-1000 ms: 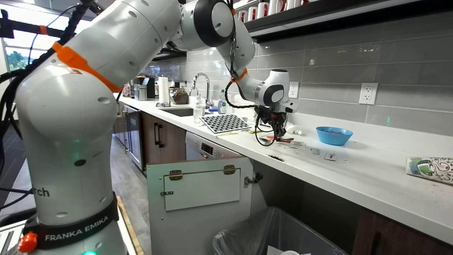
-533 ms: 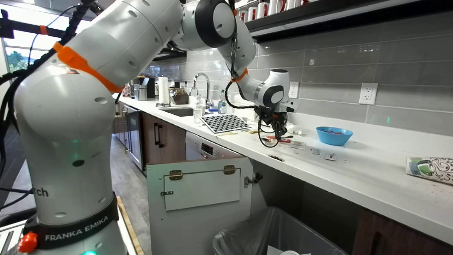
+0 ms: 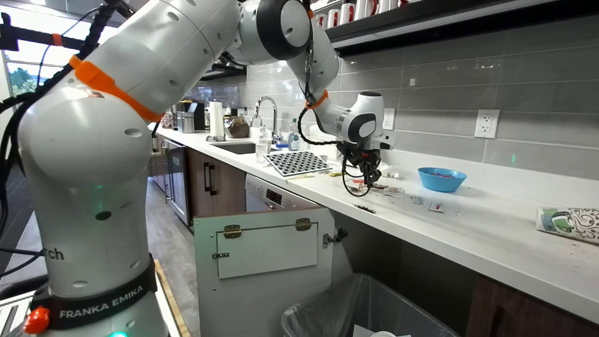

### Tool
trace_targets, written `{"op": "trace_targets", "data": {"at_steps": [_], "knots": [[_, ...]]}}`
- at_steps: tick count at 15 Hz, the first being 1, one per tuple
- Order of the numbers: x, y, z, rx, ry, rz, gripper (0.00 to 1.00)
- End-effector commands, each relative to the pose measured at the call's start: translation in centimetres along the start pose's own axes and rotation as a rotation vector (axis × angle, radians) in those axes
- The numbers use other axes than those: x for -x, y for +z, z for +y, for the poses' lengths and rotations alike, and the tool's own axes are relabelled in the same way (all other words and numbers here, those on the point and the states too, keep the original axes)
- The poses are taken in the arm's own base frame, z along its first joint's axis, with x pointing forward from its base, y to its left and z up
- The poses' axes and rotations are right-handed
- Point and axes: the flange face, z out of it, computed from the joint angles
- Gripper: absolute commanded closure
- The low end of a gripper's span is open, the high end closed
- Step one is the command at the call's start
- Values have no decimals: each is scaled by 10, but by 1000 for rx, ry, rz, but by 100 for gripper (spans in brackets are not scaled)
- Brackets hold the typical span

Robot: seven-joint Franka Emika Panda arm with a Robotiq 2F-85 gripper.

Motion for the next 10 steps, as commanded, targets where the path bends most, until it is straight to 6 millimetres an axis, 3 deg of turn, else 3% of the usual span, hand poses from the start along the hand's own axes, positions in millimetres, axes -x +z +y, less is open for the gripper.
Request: {"op": "trace_targets", "data": {"at_steps": [1,7,10], "knots": [[1,-8,2,-9,31,21,44],[0,-9,-16,-17,38,15,1],[6,-3,-25,-11,-38,15,0]]}}
